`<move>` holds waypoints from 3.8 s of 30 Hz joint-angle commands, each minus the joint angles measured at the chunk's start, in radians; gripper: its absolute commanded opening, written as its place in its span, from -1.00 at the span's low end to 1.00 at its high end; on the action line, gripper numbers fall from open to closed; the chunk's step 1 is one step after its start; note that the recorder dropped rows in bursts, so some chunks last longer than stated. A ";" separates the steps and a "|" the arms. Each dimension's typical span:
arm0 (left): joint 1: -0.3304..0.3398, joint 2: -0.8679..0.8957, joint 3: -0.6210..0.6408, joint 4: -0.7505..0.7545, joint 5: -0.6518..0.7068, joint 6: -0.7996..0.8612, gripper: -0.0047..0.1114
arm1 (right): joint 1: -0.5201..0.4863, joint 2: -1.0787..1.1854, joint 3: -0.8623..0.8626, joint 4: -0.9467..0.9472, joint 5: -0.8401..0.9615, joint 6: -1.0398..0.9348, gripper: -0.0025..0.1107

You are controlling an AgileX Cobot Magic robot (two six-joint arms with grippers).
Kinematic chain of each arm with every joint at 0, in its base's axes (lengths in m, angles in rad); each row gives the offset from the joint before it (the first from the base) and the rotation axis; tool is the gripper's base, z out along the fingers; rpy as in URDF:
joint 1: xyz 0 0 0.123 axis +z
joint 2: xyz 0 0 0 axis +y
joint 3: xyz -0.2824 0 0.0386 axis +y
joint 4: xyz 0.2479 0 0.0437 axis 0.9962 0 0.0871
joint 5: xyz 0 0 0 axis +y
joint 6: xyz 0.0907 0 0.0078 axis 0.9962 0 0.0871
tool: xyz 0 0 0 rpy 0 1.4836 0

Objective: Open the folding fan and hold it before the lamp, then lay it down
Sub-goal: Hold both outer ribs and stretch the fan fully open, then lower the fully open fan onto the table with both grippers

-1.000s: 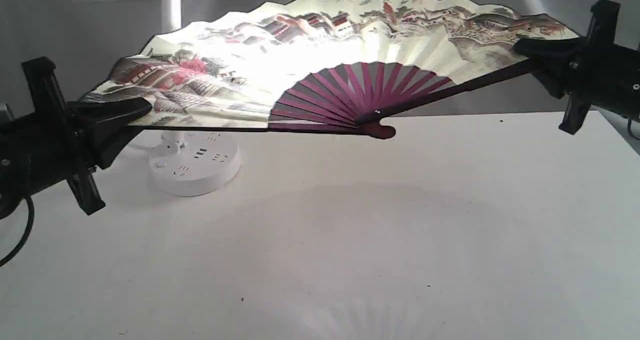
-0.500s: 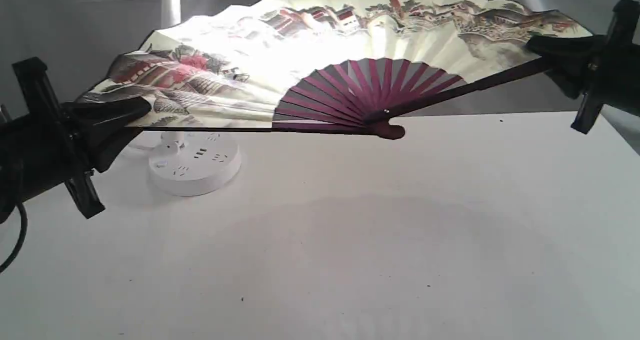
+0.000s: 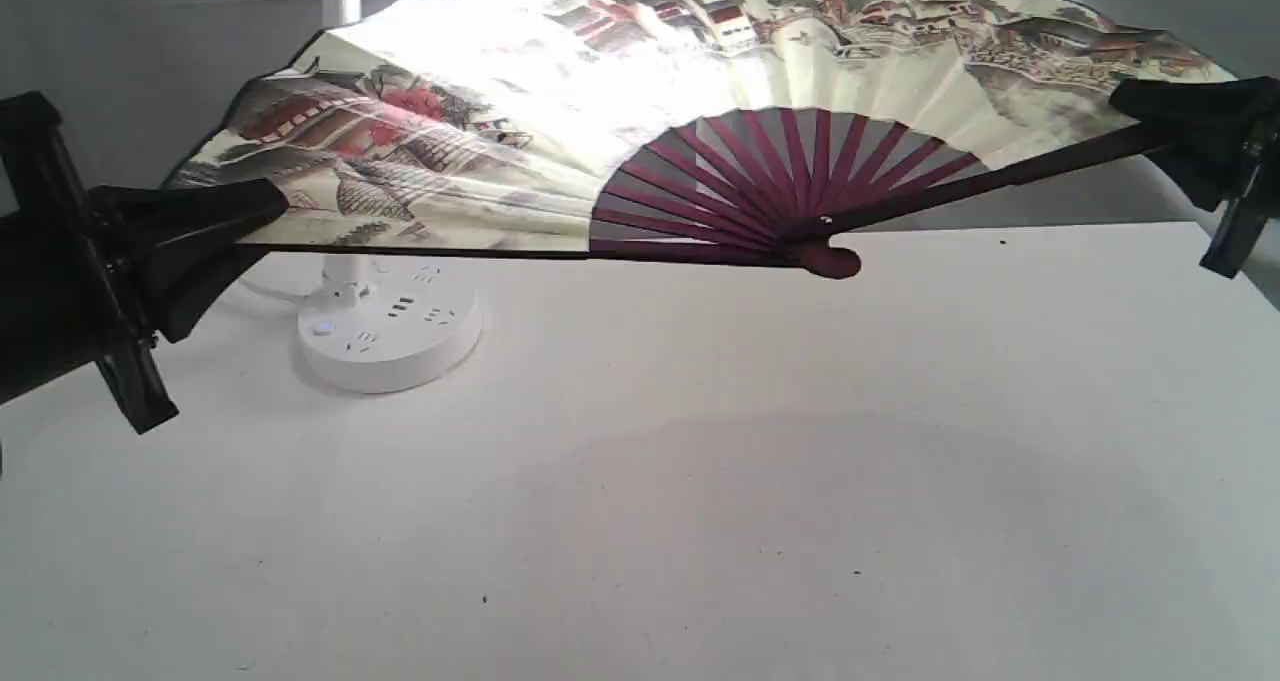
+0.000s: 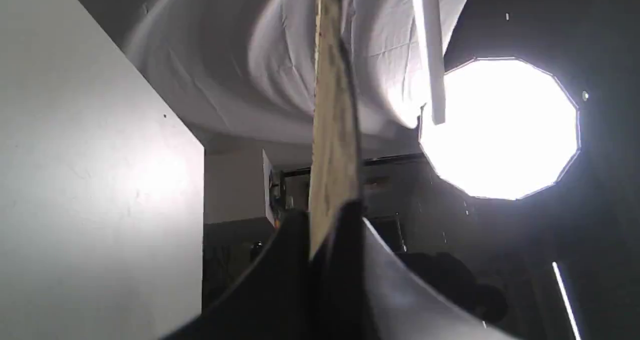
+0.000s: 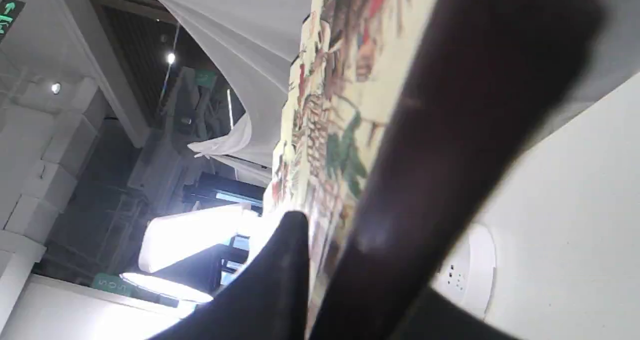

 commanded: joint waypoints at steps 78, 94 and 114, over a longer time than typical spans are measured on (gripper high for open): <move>0.044 0.162 0.224 -0.145 0.152 0.439 -0.92 | -0.059 -0.038 0.409 -0.001 0.241 -0.480 -0.96; 0.044 0.407 0.237 -0.182 0.045 0.616 -0.92 | -0.059 0.091 0.523 0.066 0.253 -0.722 -0.96; 0.046 0.415 0.237 -0.186 0.124 0.639 -0.47 | -0.059 0.165 0.523 0.077 0.265 -0.733 0.00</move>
